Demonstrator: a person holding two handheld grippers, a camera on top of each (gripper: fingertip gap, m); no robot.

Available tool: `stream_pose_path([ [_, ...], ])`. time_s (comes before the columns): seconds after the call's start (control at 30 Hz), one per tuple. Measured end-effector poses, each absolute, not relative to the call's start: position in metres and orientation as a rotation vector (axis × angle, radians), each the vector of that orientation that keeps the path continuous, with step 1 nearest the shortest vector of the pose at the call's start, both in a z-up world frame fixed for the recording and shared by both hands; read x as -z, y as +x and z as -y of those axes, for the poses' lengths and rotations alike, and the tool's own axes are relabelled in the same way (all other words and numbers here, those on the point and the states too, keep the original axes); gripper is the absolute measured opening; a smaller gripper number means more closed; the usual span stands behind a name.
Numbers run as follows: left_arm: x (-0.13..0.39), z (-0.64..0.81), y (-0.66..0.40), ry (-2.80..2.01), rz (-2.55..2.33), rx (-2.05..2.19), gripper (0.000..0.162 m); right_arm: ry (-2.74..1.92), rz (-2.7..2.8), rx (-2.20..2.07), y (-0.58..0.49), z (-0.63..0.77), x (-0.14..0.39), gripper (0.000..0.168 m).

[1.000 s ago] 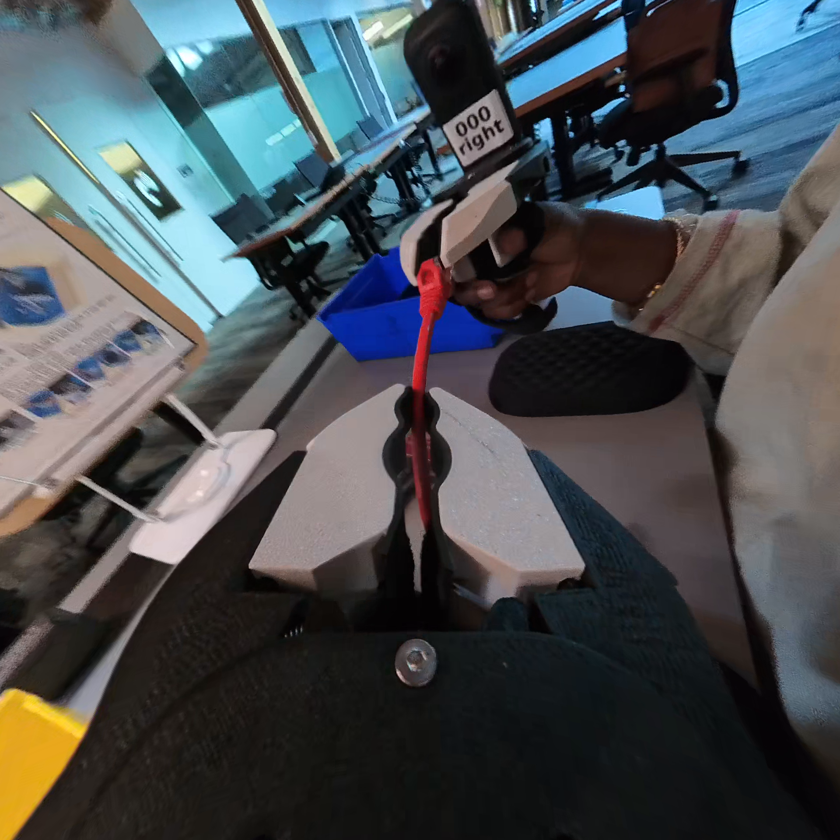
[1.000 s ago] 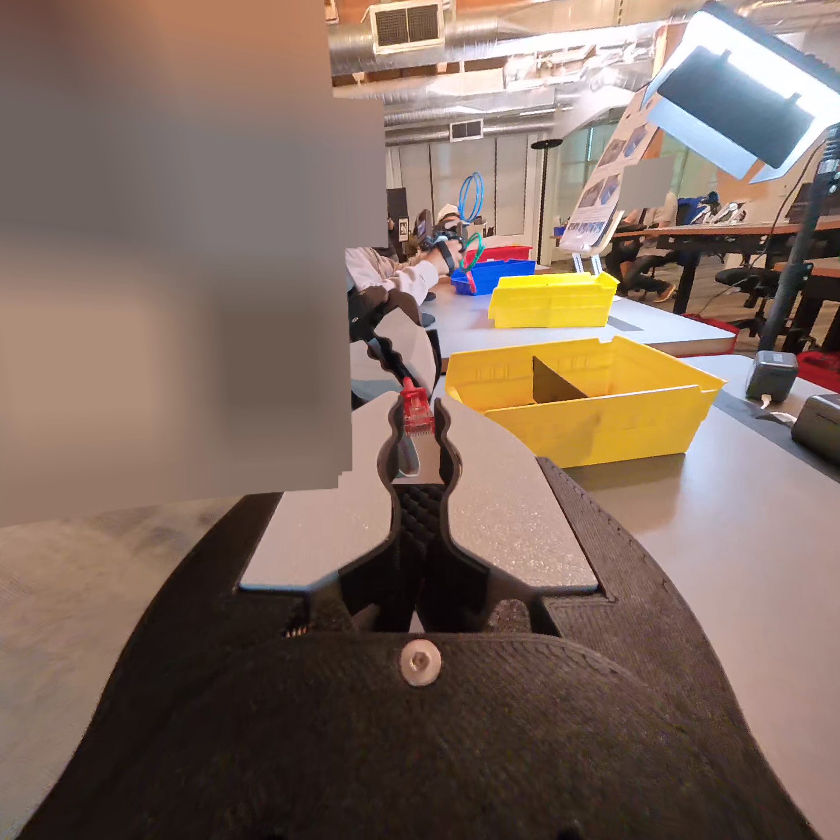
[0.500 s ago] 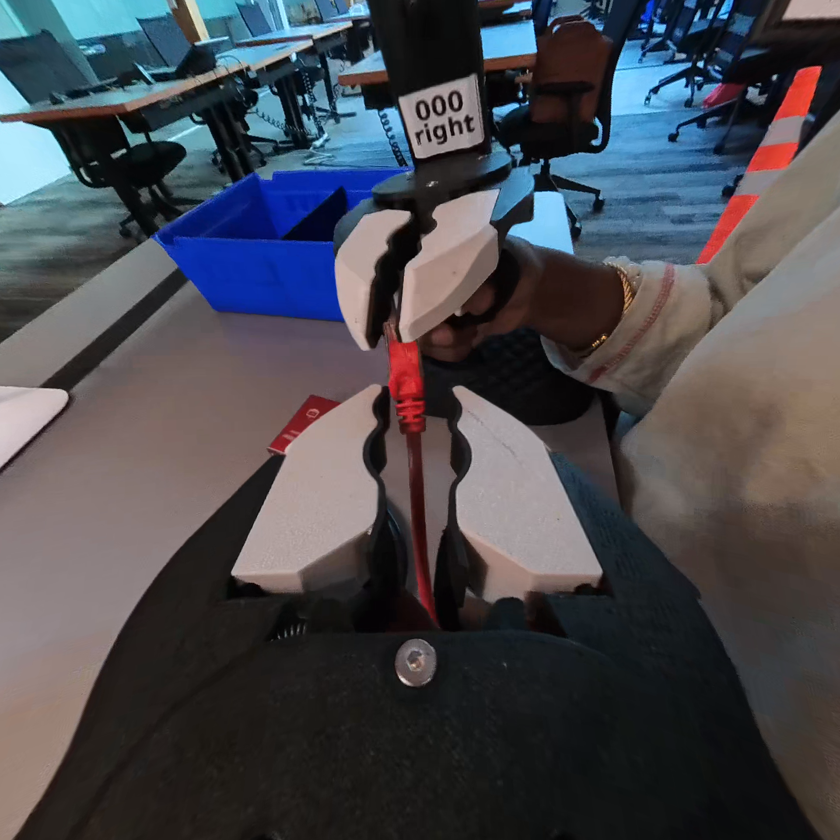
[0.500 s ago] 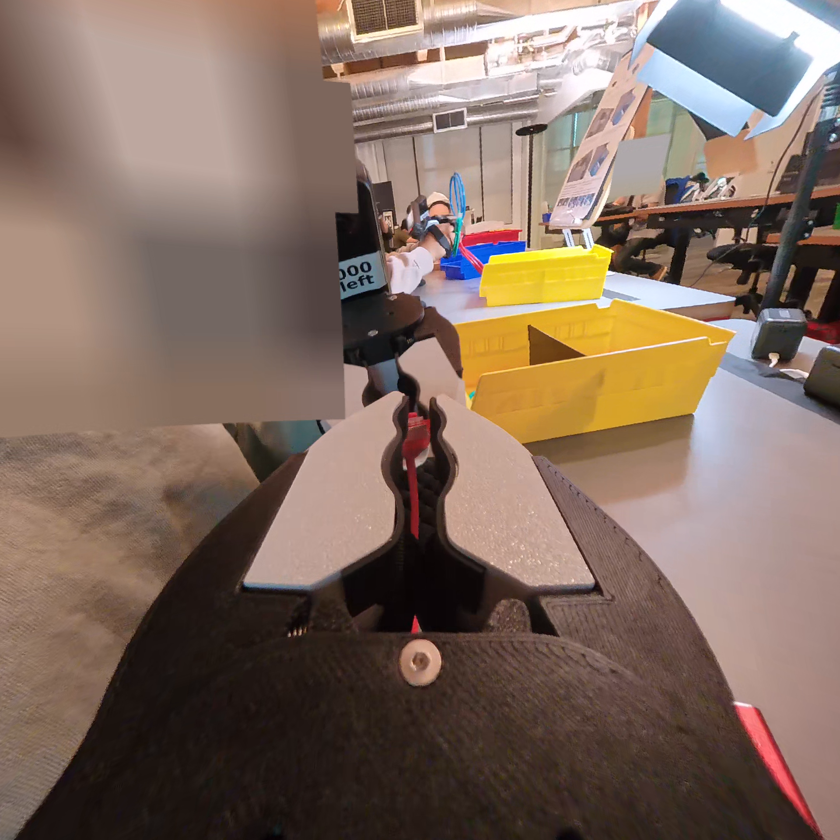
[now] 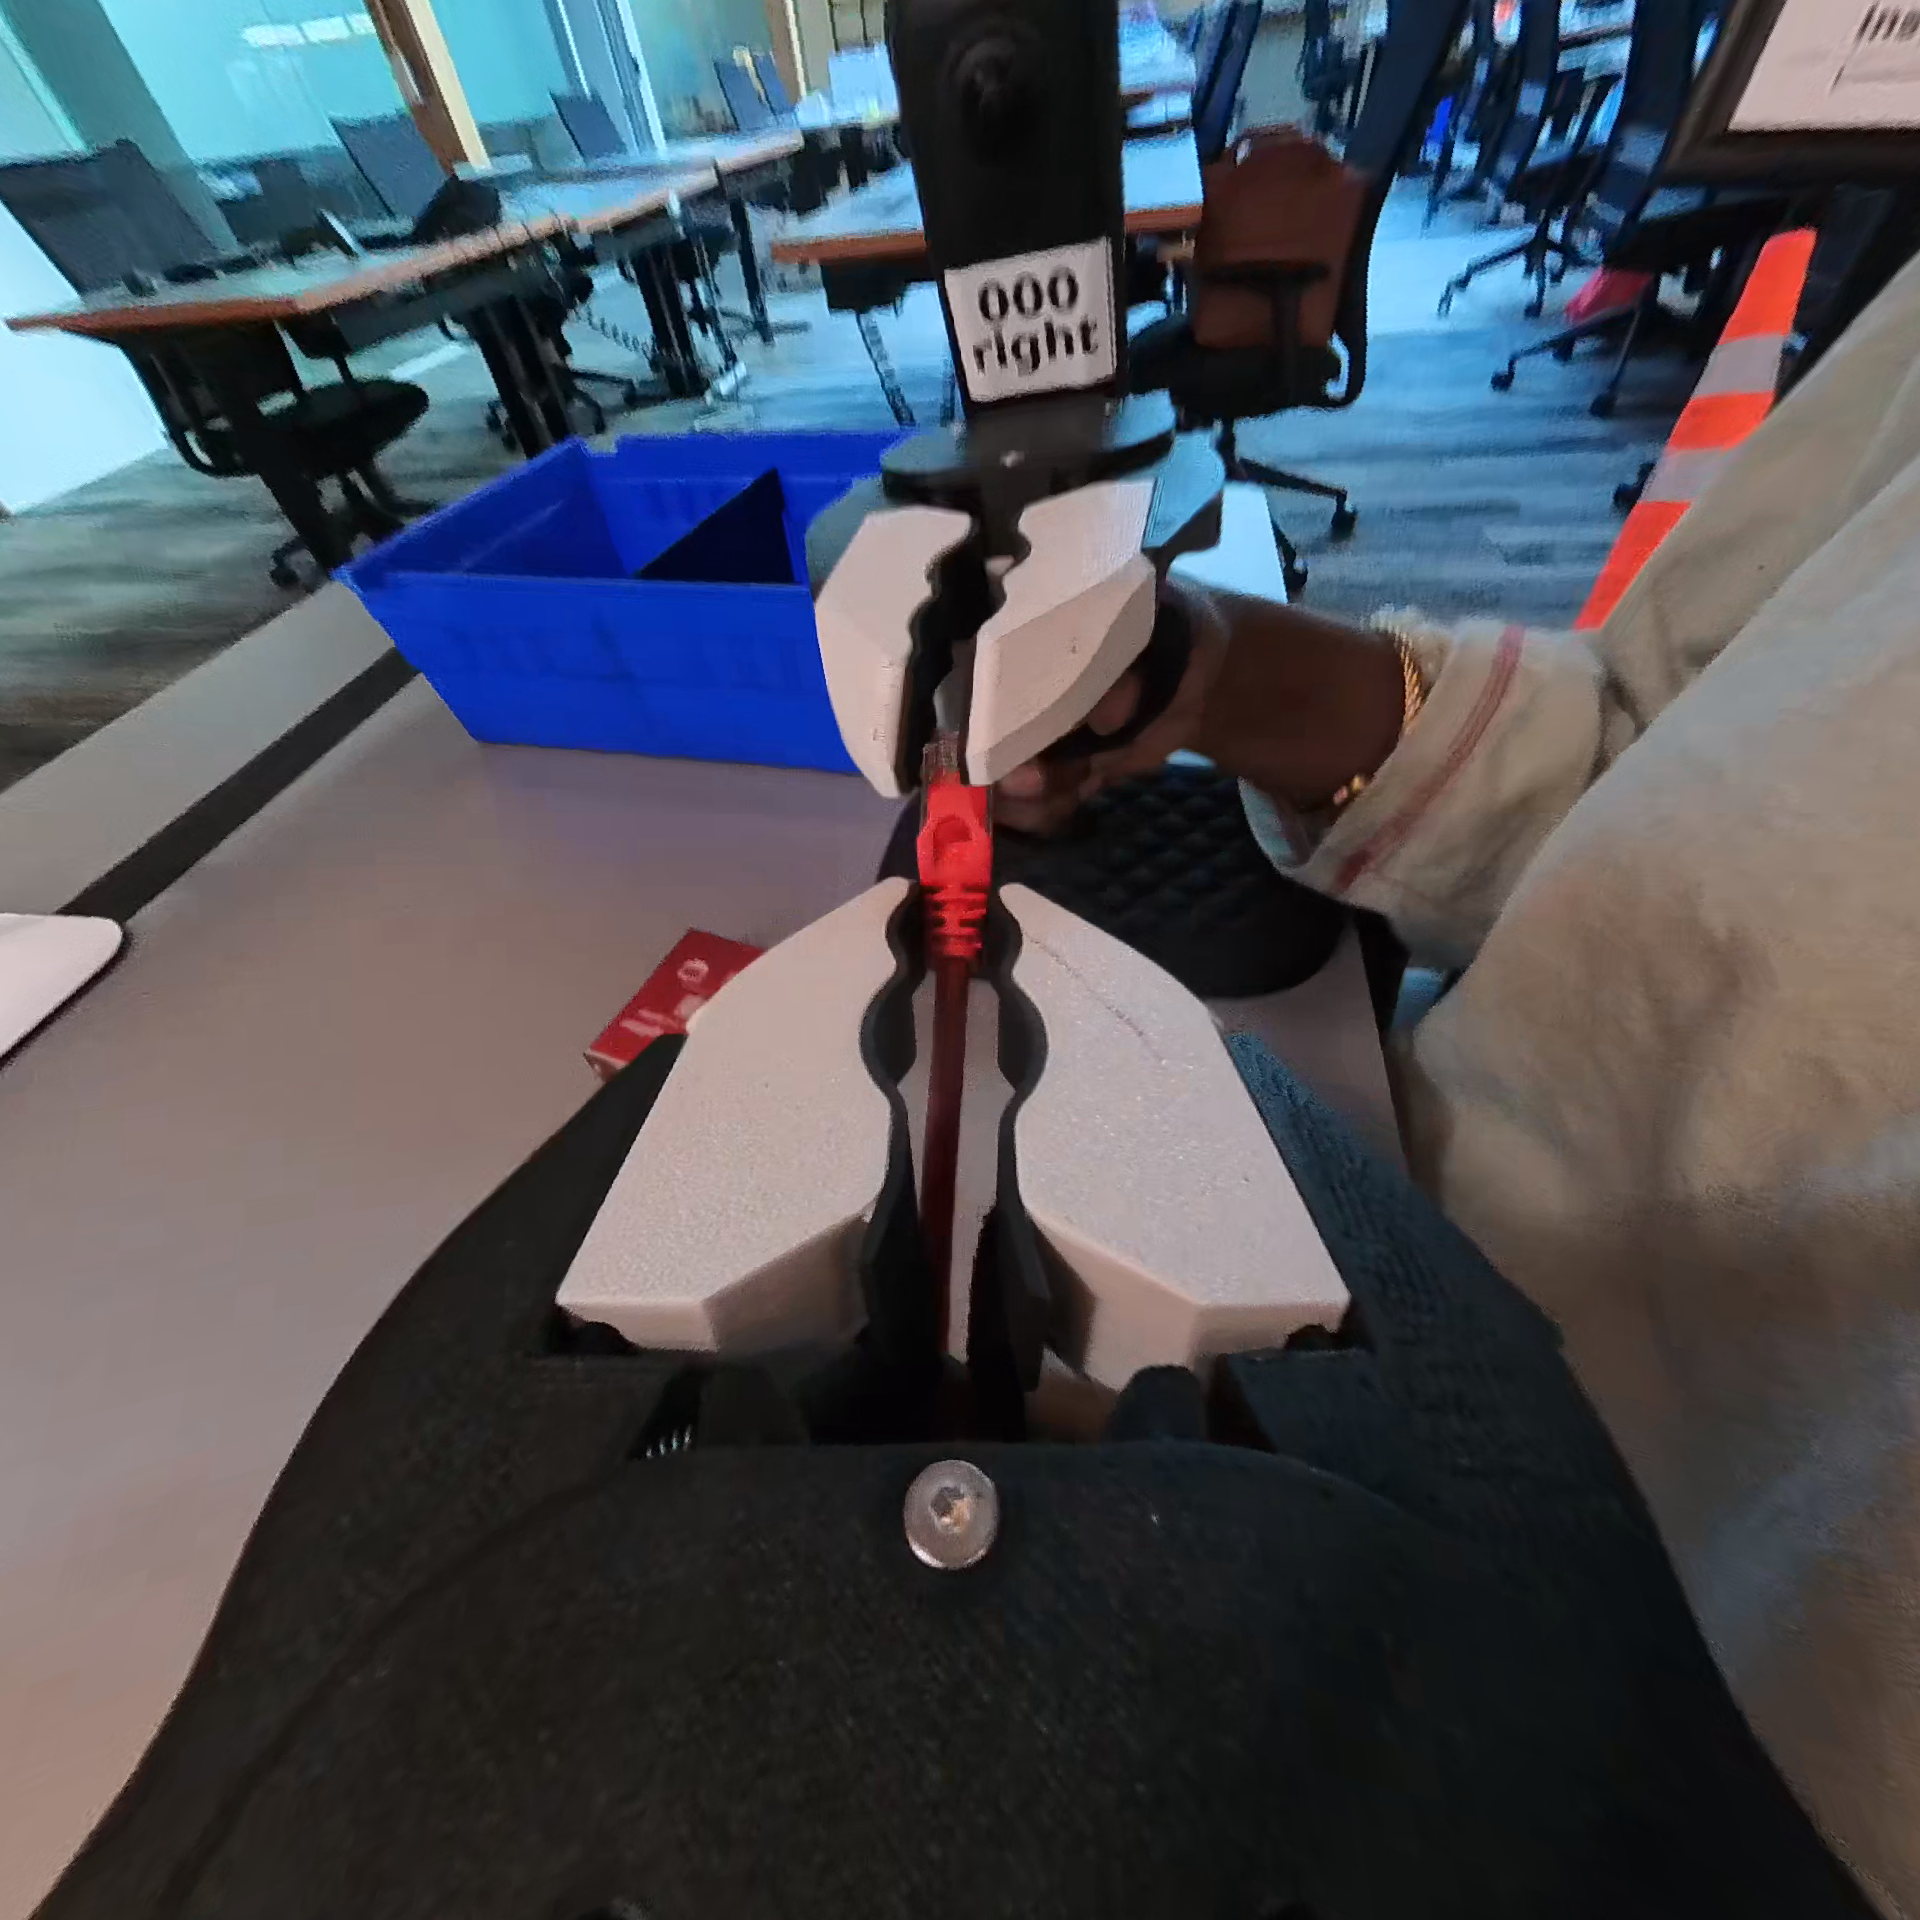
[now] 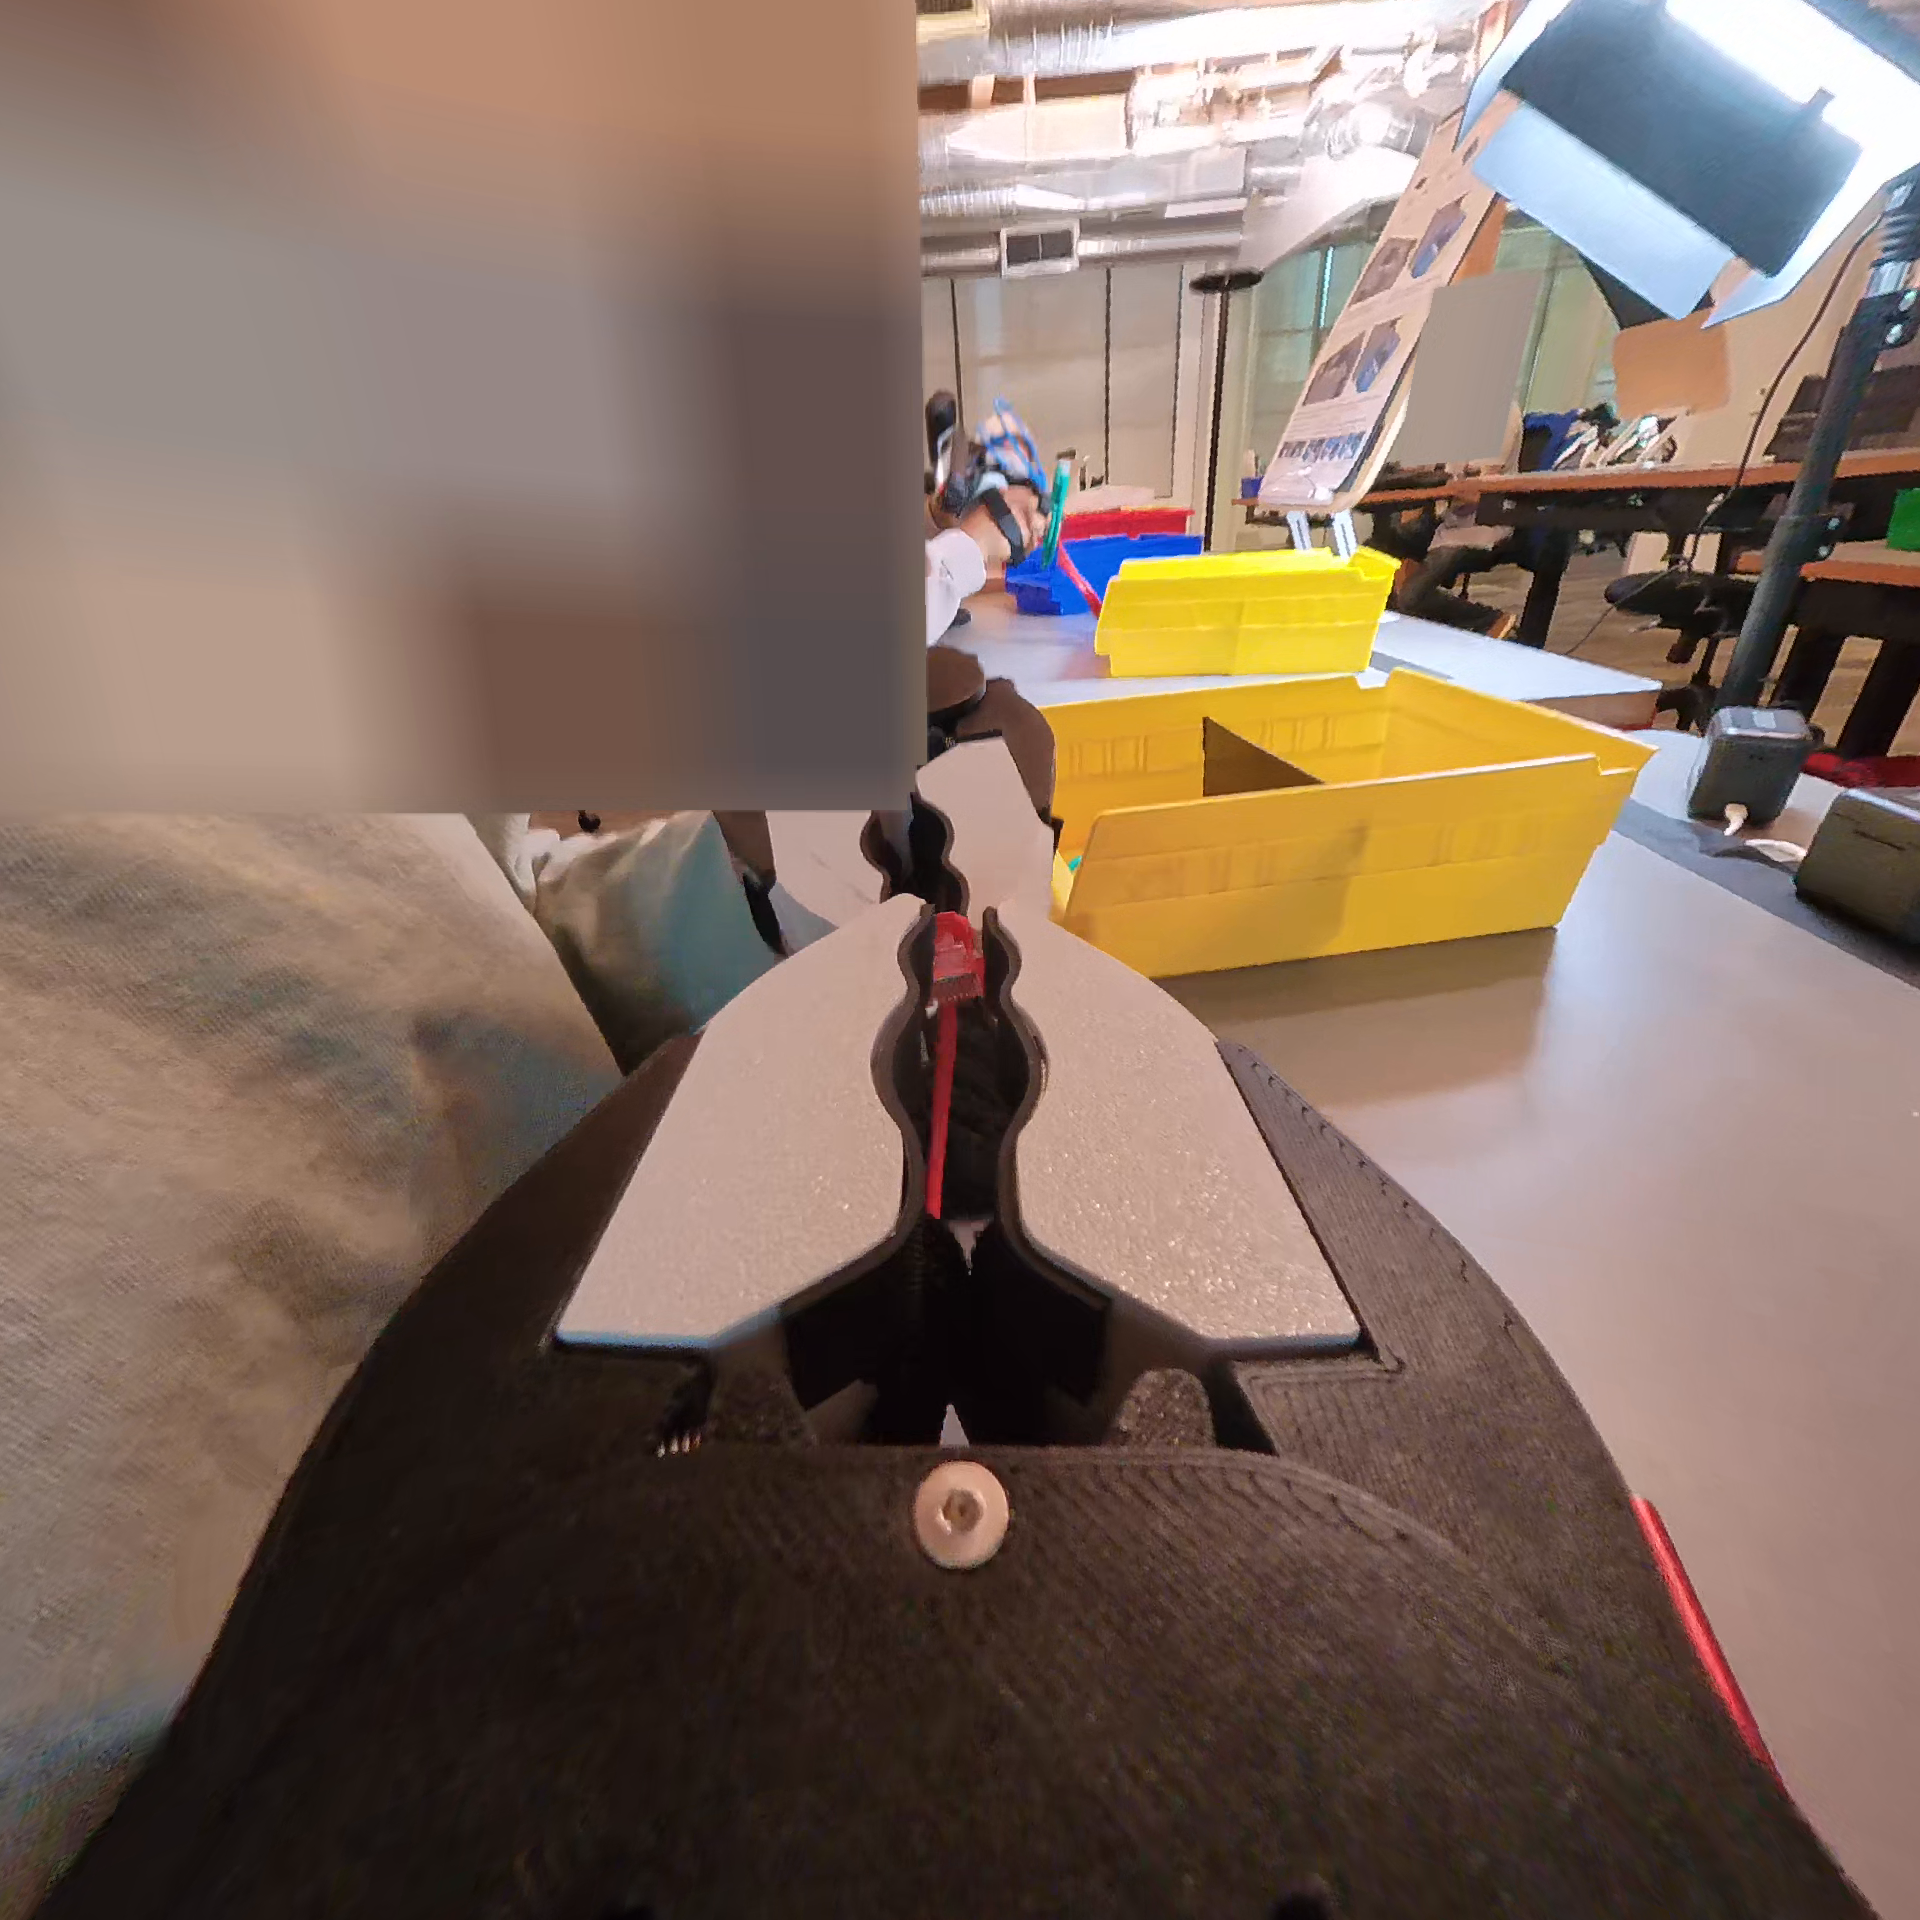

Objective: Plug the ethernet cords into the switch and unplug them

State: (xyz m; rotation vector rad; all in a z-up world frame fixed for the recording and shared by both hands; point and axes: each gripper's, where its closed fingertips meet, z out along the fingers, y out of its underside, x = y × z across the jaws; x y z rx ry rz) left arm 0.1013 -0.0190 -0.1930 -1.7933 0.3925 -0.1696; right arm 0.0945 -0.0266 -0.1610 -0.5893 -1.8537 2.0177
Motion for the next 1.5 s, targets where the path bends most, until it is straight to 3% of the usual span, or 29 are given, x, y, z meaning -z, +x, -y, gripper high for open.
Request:
stream_pose_path([
  [0.07, 0.201, 0.02, 0.101, -1.852, -0.43, 0.14, 0.011, -0.585, 1.913, -1.948, 0.096, 0.026, 0.169, 0.01],
  [0.13, 0.203, 0.02, 0.105, -1.875, -0.473, 0.133, 0.011, -0.594, 1.965, -1.869, 0.095, 0.024, 0.173, 0.029],
  [0.3, 0.205, 0.019, 0.105, -1.895, -0.491, 0.129, 0.011, -0.494, 2.131, -1.682, 0.102, 0.027, 0.184, 0.013],
  [0.73, 0.203, 0.022, 0.105, -1.855, -0.465, 0.188, 0.01, -0.498, 1.934, -1.98, 0.107, 0.018, 0.187, 0.012],
  [1.33, 0.226, 0.023, 0.097, -1.968, -0.463, 0.094, 0.012, -0.583, 2.11, -1.836, 0.1, 0.022, 0.211, 0.013],
  [1.37, 0.231, 0.022, 0.092, -1.991, -0.455, 0.053, 0.012, -0.647, 2.156, -1.766, 0.094, 0.018, 0.219, 0.018],
  [1.5, 0.229, 0.023, 0.086, -1.95, -0.394, 0.073, 0.011, -0.984, 2.171, -1.355, 0.054, -0.032, 0.253, 0.095],
])
